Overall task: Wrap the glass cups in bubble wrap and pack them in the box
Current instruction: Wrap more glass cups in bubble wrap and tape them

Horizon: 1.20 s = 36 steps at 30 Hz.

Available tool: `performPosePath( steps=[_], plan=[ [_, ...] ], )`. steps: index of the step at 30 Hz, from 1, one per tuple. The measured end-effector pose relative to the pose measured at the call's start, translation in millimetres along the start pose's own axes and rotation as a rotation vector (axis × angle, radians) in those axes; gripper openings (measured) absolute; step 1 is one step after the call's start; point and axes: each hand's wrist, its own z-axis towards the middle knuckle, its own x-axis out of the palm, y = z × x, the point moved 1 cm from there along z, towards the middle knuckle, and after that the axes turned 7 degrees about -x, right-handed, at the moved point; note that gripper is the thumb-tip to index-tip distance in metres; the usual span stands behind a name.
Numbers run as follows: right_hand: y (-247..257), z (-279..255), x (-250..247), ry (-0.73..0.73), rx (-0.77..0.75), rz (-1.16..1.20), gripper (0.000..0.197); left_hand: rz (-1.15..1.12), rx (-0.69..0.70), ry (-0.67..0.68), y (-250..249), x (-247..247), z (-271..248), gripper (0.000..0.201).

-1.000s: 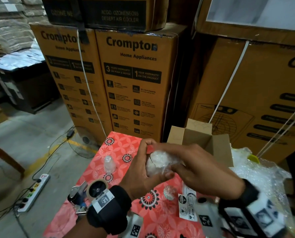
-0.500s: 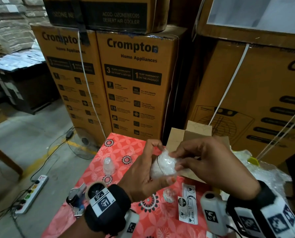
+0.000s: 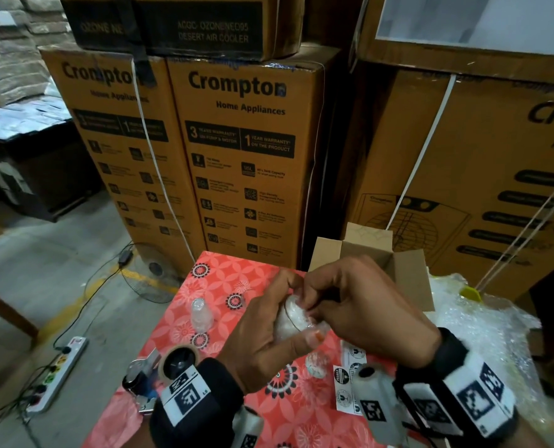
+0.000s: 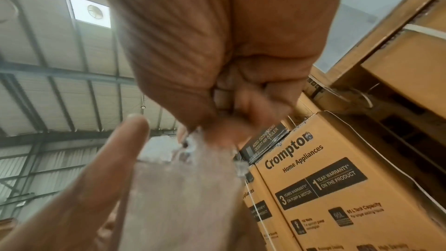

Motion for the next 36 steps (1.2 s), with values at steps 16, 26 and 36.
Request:
performPosePath(
  steps=[16, 26, 36],
  plan=[
    [-20.0, -38.8, 18.6, -0.593, -0.154, 0.175, 0.019, -0.207, -0.013, -0.225, -1.3, -2.5, 25.2, 0.032],
    [-5.6, -43.6, 21.1, -0.547, -0.196, 0.135, 0.062, -0.065, 0.146, -0.279, -20.9, 9.9, 33.2, 0.029],
    [-4.8, -47.5, -1.0, -0.544, -0.086, 0.079, 0.070, -0.263, 0.123, -0.238, -16.9, 28.5, 32.4, 0.024]
  ],
)
